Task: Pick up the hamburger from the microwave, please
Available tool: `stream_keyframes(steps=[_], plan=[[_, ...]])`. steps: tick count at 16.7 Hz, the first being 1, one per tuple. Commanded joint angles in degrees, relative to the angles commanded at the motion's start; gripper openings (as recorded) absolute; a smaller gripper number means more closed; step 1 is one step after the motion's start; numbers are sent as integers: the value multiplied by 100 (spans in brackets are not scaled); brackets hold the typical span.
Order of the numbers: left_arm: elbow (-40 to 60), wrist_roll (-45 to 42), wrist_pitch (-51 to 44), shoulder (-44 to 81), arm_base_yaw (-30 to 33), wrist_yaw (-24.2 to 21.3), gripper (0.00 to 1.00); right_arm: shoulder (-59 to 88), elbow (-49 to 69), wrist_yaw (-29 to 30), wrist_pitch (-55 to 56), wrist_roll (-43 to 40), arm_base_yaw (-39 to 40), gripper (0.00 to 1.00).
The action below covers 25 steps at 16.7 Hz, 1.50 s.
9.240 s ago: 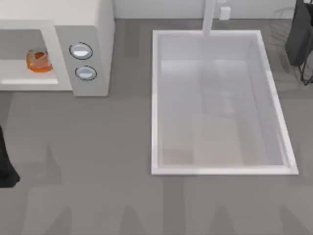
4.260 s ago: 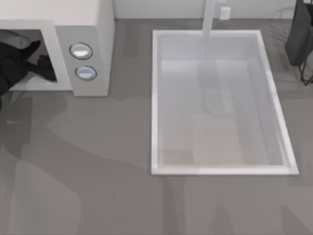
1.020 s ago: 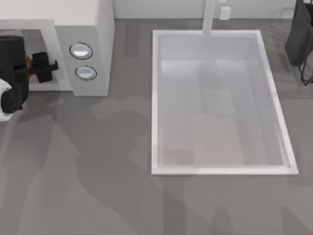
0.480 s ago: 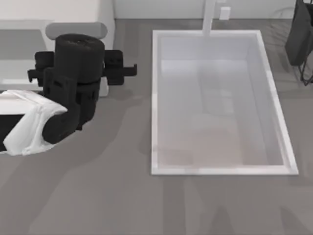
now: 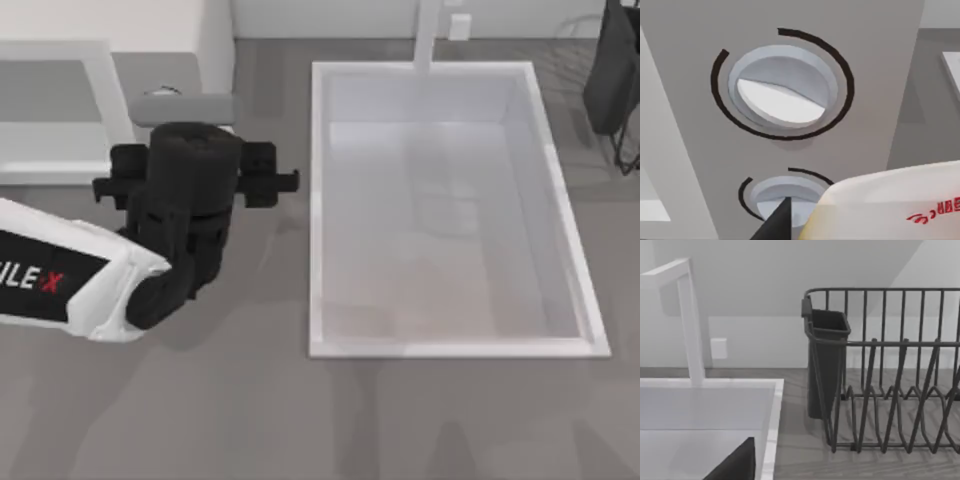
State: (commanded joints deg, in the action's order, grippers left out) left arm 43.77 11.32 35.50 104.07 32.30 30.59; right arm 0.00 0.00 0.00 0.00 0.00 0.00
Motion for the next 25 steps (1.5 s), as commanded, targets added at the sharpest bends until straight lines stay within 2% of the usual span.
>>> stream_keyframes(steps=[6,12,25], plan=[[-499,16,2029,1304,166,-59,0,0,0,0,0,0,0,100],[-605,16,2308,1515,187,-79,0,0,0,0,0,0,0,100],[-605,16,2308,1515,187,-79,98,0,0,0,0,0,0,100]])
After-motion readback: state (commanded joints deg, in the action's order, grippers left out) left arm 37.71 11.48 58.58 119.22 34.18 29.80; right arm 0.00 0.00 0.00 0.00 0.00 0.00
